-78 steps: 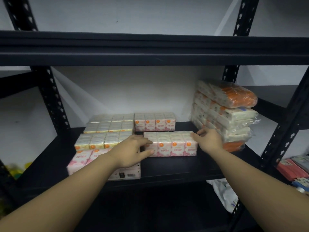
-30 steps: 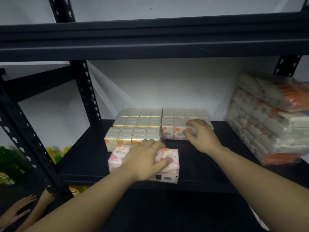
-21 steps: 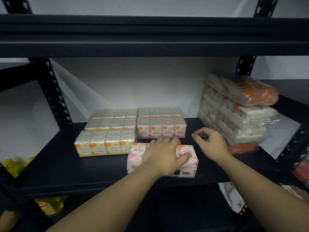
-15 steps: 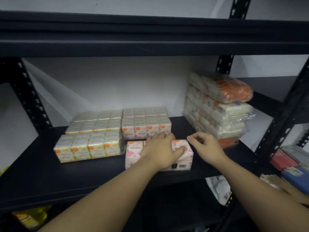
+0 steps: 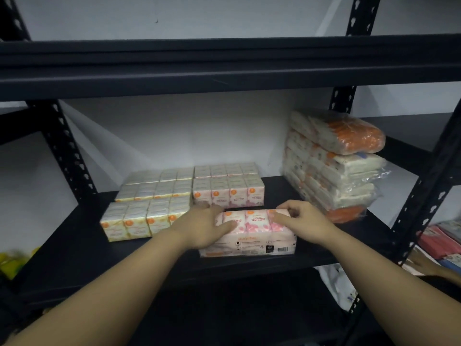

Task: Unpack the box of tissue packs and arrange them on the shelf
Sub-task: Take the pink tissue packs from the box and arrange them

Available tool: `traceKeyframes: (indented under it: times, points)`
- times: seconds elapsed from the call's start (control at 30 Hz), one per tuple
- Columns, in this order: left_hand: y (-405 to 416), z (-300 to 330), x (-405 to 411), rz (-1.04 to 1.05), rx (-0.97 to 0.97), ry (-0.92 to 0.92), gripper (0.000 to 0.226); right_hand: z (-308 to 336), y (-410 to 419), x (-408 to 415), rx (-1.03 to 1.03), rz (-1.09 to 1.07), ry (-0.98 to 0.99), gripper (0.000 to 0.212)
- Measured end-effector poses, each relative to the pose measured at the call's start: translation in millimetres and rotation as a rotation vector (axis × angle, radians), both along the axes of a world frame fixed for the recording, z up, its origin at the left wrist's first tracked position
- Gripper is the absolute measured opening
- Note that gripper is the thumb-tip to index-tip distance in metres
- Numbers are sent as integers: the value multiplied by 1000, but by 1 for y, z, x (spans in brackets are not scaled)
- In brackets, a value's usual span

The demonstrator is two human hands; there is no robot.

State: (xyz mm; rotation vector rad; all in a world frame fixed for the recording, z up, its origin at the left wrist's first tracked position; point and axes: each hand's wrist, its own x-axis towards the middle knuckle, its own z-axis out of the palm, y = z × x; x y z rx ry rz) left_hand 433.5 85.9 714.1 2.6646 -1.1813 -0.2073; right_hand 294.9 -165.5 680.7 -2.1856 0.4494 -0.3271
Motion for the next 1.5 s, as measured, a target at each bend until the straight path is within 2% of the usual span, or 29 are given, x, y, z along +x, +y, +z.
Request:
traceKeyframes:
  times: [0.13, 0.3, 0.43, 0.63, 0.73, 0.87, 0.93, 1.03, 1.13, 1.2, 1.27, 1.37, 1.5]
  points:
    - [4, -12, 0, -4, -106, -11, 69, 8, 12, 4, -68, 51, 33, 34]
    - [-2, -8, 6, -7, -188, -89, 62, 12, 13, 7, -169, -3, -66, 31]
    - [-8, -3, 13, 2, -282, -179, 53, 15, 14, 11, -320, -45, -153, 38]
    - [0, -31, 1, -62, -274, -331, 49, -20, 19, 3, -450, -24, -185, 45]
    - [5, -46, 0, -72, -331, -360, 48, -30, 24, -2, -477, -60, -210, 48]
    - [18, -52, 2, -101, -413, -406, 49, -27, 36, 6, -656, -70, -249, 68]
    - [31, -55, 3, -43, -454, -460, 57, -24, 45, 13, -746, -27, -213, 79]
    - [53, -60, 13, 105, -410, -525, 83, -18, 62, 28, -820, 52, -130, 89]
    - [77, -60, 34, 276, -246, -463, 108, -14, 76, 46, -864, 117, -18, 99]
    - [92, -63, 49, 325, -149, -425, 107, -12, 81, 57, -866, 134, 21, 102]
    - [102, -67, 58, 307, -100, -420, 97, -9, 81, 68, -872, 142, 35, 101]
    - [105, -73, 63, 290, -94, -438, 86, -7, 78, 84, -870, 159, 34, 100]
    - [105, -80, 63, 286, -127, -474, 84, -8, 72, 101, -872, 138, 31, 99]
